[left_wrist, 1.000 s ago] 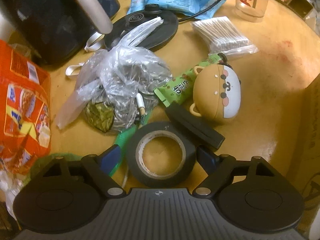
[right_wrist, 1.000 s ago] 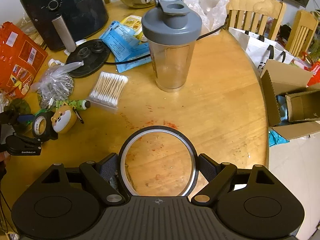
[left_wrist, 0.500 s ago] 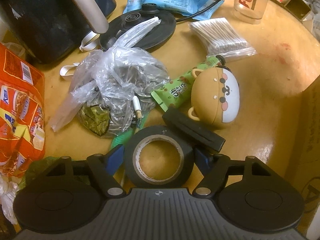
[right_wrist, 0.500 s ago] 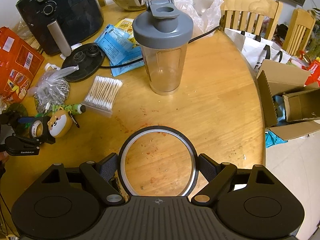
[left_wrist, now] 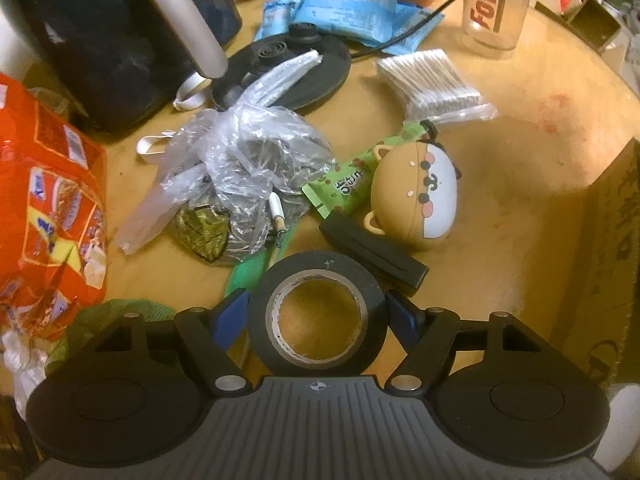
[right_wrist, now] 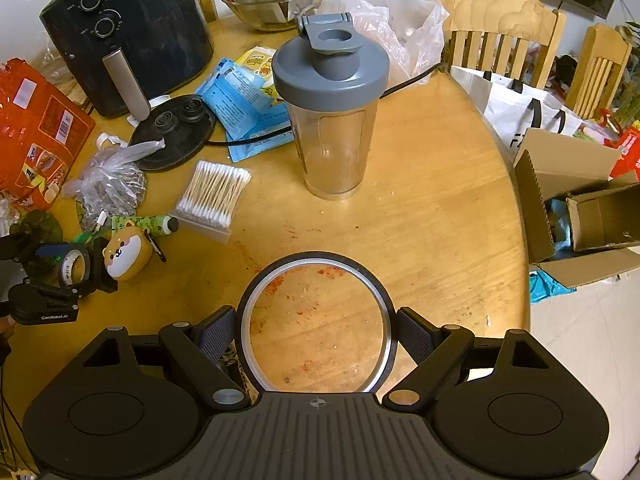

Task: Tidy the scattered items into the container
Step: 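Close the left tool on the black electrical tape roll, then lift the black tape roll with the left tool toward the box while the right tool holds the ring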

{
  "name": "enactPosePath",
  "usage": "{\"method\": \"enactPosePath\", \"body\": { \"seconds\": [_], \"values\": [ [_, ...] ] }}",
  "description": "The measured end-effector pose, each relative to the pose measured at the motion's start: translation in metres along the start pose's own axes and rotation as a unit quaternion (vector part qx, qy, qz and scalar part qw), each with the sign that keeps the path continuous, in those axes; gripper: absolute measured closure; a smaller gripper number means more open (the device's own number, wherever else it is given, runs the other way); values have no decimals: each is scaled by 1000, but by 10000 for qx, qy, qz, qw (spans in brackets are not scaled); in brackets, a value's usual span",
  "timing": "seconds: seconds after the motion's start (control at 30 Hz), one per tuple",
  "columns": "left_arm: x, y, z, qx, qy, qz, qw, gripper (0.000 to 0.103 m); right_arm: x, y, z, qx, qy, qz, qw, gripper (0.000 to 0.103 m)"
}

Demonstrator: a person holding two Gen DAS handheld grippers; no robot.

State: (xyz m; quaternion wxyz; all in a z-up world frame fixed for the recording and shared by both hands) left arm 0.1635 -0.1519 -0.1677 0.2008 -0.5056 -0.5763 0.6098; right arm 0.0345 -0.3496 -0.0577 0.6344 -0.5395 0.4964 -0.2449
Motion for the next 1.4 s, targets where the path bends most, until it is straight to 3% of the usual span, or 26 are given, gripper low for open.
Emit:
{"method": "enactPosePath", "body": {
  "seconds": [0.47, 0.73, 1.4],
  "values": [
    [-3, -59, 9, -162, -623, 475, 9968, 31, -4, -5, -18, -170, -209, 88, 9996, 16],
    [-2, -90, 18, 87, -1320, 606, 9894, 31, -9, -11, -29, -240, -364, 150, 9989, 16],
    [11, -134, 91, 451, -2132, 625, 9740, 31, 16, -14, -51, -555, -810, -21, 9952, 16]
  ]
}}
Point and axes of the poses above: each gripper's, at about its wrist camera, not at the fingertips, and y roughly the way its jaws point, z to its right, x to its underside, the point moved 9 cm from there along y, roughly the way its jaws point, and after that the axes turned 1 degree about -y, right-handed, at the moved point
